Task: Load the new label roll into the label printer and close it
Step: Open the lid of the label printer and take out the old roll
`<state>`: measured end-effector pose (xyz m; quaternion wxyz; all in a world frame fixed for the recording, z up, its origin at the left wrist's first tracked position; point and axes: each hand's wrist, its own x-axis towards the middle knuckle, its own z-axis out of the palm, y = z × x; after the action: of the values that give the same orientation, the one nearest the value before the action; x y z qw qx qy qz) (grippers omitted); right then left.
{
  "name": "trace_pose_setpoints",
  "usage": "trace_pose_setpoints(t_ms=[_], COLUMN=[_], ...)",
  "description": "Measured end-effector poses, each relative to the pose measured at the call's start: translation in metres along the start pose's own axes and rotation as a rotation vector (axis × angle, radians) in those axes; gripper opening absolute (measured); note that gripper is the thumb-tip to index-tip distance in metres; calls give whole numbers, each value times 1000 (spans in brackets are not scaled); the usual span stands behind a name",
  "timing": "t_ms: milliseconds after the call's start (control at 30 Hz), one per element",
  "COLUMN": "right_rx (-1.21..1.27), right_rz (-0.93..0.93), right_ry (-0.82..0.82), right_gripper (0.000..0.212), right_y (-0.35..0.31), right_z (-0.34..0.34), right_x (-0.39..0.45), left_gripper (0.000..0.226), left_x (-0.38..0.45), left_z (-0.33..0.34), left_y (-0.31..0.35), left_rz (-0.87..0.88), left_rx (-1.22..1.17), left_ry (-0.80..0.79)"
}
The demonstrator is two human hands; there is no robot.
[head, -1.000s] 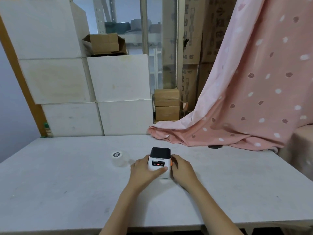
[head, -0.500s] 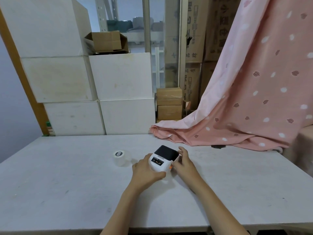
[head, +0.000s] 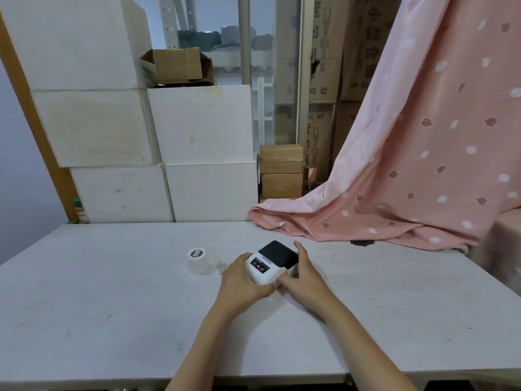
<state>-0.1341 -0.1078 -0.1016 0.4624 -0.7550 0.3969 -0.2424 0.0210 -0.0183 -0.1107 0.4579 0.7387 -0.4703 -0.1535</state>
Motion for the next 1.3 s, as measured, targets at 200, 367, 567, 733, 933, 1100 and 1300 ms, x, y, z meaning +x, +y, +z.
trace_pose_setpoints(t_ms=[200, 367, 567, 733, 933, 1100, 1300], right_rx=[-9, -31, -15, -16, 19, 13, -192], right_rz=[-47, -86, -108, -130, -122, -114, -59], right_ry=[-14, -1, -2, 11, 30, 27, -79], right_gripper=[98, 94, 92, 101, 102, 107, 107], right_y=[2, 5, 8, 10, 10, 10, 0], right_z=[0, 1, 0, 2, 1, -1, -12], right_x=[1, 4, 4, 5, 3, 3, 6], left_gripper=[61, 56, 58, 64, 62, 67, 112], left_x=[-1, 0, 0, 0, -1, 2, 3], left_z=[0, 1, 1, 1, 1, 2, -1], left_y=[0, -3, -2, -4, -3, -5, -5], left_rz=[18, 17, -1, -8, -26, -1, -52], left_rx=[-15, -38, -53, -67, -70, -8, 7], left_ry=[-7, 1, 7, 1, -1, 6, -21])
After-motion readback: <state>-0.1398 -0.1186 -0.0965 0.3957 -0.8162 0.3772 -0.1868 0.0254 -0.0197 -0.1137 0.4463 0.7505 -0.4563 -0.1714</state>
